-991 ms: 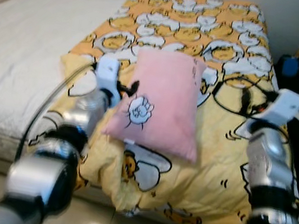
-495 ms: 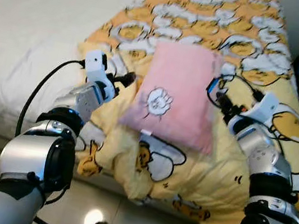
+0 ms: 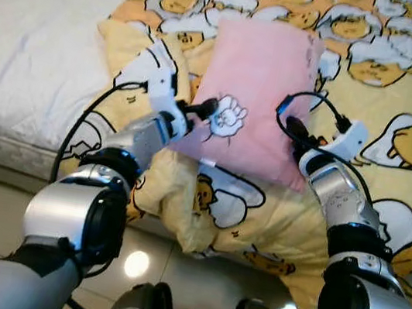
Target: Clean up the room
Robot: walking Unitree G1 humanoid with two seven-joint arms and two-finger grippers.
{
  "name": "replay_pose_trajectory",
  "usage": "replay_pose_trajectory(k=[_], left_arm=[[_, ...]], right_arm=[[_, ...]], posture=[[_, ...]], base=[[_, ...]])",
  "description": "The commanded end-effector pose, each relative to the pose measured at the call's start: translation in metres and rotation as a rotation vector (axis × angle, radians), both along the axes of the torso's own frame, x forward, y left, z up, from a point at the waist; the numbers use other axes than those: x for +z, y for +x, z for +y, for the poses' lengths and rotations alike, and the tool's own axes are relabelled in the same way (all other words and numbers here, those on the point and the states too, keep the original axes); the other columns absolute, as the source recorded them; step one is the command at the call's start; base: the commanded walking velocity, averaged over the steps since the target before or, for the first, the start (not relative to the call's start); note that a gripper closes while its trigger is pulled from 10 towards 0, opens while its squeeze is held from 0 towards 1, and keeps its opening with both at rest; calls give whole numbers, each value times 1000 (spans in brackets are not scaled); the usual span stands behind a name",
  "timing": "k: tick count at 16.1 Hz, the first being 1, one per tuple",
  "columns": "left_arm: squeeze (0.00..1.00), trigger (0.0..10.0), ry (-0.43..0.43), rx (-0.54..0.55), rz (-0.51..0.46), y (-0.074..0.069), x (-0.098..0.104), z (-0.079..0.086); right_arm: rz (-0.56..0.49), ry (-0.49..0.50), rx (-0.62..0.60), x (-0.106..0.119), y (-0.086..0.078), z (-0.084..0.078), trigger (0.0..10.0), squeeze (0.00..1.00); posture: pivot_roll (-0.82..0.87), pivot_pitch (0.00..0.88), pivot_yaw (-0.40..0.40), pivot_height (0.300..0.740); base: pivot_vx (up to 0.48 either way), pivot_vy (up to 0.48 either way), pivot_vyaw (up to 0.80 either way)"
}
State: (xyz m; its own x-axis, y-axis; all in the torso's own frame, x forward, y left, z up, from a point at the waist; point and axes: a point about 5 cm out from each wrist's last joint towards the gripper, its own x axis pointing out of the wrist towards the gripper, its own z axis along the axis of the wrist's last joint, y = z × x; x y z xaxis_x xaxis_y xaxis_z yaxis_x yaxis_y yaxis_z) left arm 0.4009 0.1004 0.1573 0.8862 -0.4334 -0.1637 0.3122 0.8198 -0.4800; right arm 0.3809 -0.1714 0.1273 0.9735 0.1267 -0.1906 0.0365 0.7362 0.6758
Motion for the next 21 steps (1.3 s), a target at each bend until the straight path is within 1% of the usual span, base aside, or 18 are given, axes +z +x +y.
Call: replay_pose_trajectory(k=[1, 3, 4, 5, 6, 9, 11, 12, 13, 17, 18, 19, 20, 21], left_arm=[[0, 10000, 30, -64, 8, -4, -4, -15], [0, 10000, 45, -95, 47, -11, -18, -26], [0, 10000, 20, -101, 50, -13, -22, -30], [0, 10000, -23, -121, 49, -15, -24, -35], [0, 0, -40, -127, 41, -15, -23, -36], [0, 0, -50, -135, 10, -15, -19, -38], [0, 0, -18, -134, -12, -14, -19, -34], [0, 0, 51, -144, -22, -15, -22, -33], [0, 0, 53, -154, -27, -16, -24, -33], [0, 0, -93, -112, -40, -13, -15, -30], [0, 0, -150, -99, -52, -11, -11, -30], [0, 0, -176, -98, -64, -10, -8, -31], [0, 0, -169, -104, -75, -10, -7, -32], [0, 0, -167, -118, -92, -11, -6, -34]], right_arm=[[30, 37, 34, -9, 0, 15, 10000, 0], [51, 51, 50, -17, -2, 24, 10000, 0], [61, 60, 51, -21, -3, 25, 10000, 0], [63, 81, 59, -24, -4, 29, 0, 0], [58, 86, 60, -24, -4, 30, 0, 0], [21, 103, 72, -20, -2, 32, 0, 0], [14, 95, 72, -20, -2, 29, 0, 0], [9, 93, 73, -20, -2, 28, 0, 0], [7, 86, 74, -21, -3, 26, 0, 0], [16, 42, 85, -30, -7, 26, 0, 0], [19, 40, 83, -31, -7, 25, 0, 0], [20, 38, 81, -30, -6, 25, 0, 0], [13, 39, 85, -28, -6, 26, 0, 0], [3, 36, 89, -26, -4, 28, 0, 0]], posture=[[-272, 275, 109, 719], [-275, 270, 111, 719], [-275, 269, 109, 719], [-273, 268, 110, 719], [-273, 268, 110, 719], [-273, 266, 107, 719], [-275, 258, 106, 719], [-274, 251, 106, 719], [-272, 245, 107, 719], [-255, 211, 96, 719], [-252, 204, 91, 719], [-253, 192, 88, 719], [-253, 189, 87, 719], [-251, 159, 85, 719]], base=[[0, 0, 0], [0, 0, 0], [0, 0, 0], [0, 0, 0], [0, 0, 0], [0, 0, 0], [0, 0, 0], [0, 0, 0], [0, 0, 0], [0, 0, 0], [0, 0, 0], [0, 0, 0], [0, 0, 0], [0, 0, 0]])
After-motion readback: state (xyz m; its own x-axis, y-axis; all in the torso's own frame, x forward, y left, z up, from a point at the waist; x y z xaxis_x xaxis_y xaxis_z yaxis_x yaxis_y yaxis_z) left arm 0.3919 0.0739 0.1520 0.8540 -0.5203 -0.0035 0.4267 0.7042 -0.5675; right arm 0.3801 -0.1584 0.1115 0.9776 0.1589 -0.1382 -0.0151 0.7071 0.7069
